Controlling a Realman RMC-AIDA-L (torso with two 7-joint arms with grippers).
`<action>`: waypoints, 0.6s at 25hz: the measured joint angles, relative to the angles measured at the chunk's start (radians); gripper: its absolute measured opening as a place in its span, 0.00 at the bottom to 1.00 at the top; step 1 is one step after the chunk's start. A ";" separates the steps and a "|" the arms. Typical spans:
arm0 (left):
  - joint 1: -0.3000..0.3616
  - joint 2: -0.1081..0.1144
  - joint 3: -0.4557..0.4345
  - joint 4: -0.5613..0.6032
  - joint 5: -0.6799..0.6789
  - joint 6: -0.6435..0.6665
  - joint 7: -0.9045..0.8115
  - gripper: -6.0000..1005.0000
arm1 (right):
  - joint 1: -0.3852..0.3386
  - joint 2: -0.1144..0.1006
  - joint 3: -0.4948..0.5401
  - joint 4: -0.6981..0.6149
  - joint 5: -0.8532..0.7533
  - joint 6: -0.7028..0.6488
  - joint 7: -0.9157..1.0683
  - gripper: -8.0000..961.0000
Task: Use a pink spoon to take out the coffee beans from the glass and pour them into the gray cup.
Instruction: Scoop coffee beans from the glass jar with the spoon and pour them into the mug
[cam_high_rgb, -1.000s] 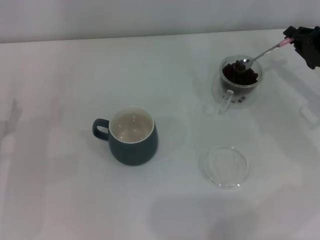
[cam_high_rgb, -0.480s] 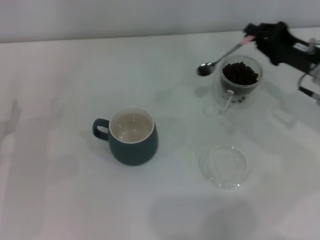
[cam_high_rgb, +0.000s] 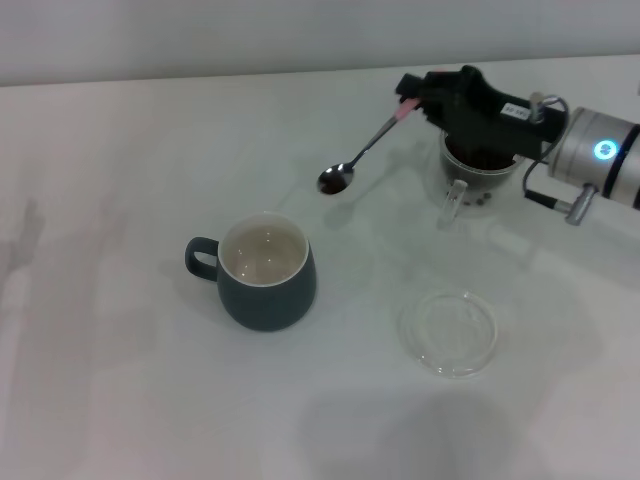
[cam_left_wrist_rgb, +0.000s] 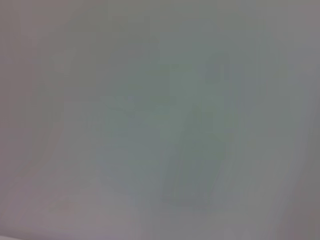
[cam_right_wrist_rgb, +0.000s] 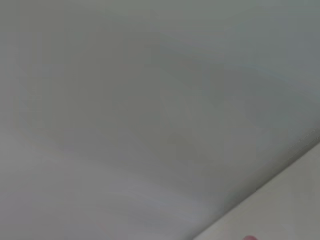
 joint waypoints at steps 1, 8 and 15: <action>0.000 0.000 0.000 0.000 0.000 0.000 0.000 0.87 | 0.003 0.000 -0.022 0.004 0.017 0.001 0.000 0.18; 0.000 -0.001 0.000 -0.001 0.000 0.001 0.000 0.87 | 0.008 0.000 -0.196 0.003 0.155 -0.009 -0.009 0.18; 0.000 -0.003 0.001 -0.006 0.000 0.007 0.000 0.87 | 0.021 0.000 -0.288 0.002 0.203 -0.026 -0.054 0.18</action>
